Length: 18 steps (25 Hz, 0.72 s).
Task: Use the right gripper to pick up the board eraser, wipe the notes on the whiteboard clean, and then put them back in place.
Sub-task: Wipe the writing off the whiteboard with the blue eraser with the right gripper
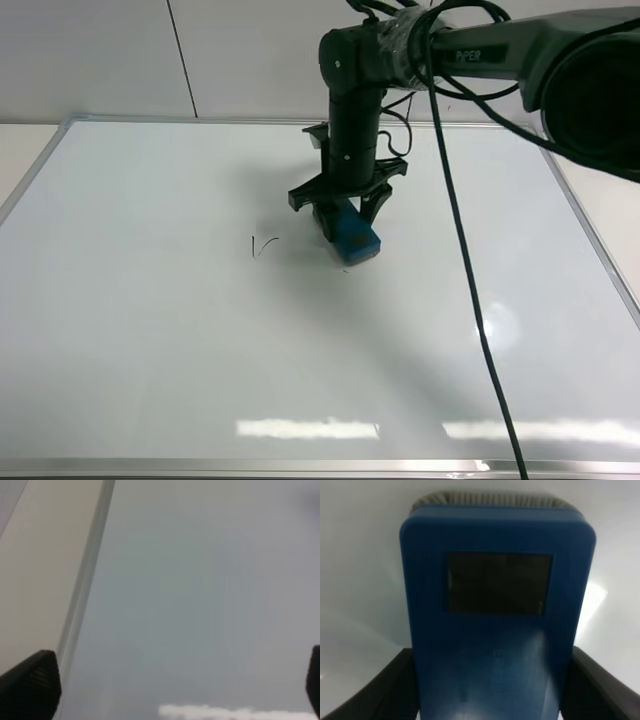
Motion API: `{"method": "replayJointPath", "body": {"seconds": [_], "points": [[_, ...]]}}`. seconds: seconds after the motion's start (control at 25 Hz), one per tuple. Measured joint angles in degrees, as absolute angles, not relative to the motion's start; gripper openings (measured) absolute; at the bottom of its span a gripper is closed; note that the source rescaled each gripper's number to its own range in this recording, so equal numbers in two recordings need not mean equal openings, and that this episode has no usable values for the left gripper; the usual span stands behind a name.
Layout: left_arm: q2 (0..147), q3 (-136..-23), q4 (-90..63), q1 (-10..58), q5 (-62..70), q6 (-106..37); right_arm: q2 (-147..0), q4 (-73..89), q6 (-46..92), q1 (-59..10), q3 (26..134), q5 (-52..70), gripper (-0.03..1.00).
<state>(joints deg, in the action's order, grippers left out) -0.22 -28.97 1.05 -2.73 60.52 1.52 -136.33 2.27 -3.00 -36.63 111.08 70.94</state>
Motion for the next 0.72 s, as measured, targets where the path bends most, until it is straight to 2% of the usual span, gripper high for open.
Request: {"method": "replayJointPath", "body": {"seconds": [0.36, 0.72], "points": [[-0.2, -29.0, 1.0, -2.7, 60.5, 1.6, -145.1, 5.7, -1.3, -46.6, 127.4, 71.6, 0.0], [-0.2, -29.0, 1.0, -2.7, 60.5, 1.6, -146.3, 7.9, 0.0, -50.3, 128.9, 70.3, 0.0]]}}
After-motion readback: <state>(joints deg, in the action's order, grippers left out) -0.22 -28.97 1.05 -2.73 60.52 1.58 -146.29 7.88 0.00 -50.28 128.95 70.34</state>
